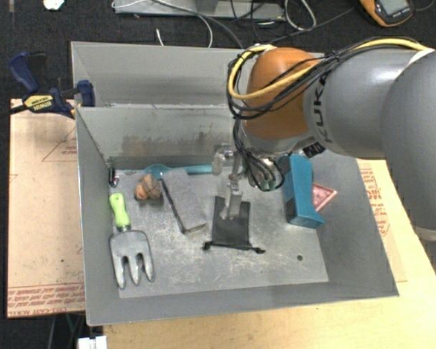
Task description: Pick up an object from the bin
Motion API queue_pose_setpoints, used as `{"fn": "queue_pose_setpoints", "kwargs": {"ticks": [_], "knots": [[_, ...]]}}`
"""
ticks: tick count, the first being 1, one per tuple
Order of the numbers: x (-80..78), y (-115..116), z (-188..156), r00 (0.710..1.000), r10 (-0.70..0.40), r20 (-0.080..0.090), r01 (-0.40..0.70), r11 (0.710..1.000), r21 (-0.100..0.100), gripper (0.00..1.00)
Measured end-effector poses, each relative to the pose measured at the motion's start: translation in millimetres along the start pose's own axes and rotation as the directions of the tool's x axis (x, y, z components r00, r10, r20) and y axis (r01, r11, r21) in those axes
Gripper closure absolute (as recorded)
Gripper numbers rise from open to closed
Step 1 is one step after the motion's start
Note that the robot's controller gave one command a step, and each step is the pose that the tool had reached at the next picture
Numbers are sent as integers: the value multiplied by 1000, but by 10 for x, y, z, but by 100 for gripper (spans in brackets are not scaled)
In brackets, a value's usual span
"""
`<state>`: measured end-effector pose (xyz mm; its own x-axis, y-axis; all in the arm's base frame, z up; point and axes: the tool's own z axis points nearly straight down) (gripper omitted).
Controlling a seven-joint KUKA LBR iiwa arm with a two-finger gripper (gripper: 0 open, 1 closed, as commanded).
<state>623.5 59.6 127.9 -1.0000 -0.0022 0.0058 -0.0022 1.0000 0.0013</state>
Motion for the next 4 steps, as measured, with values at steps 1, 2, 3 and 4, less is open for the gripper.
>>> {"fn": "queue_pose_setpoints", "kwargs": {"ticks": [1,2,3,4], "knots": [[-18,-6,-38,1000,1,8,-1,1000,-1,0],[267,-577,556,1000,-14,7,14,1000,-1,0],[805,-702,574,999,-45,17,46,999,-5,100],[805,-702,574,999,-46,17,46,999,-5,100]]}}
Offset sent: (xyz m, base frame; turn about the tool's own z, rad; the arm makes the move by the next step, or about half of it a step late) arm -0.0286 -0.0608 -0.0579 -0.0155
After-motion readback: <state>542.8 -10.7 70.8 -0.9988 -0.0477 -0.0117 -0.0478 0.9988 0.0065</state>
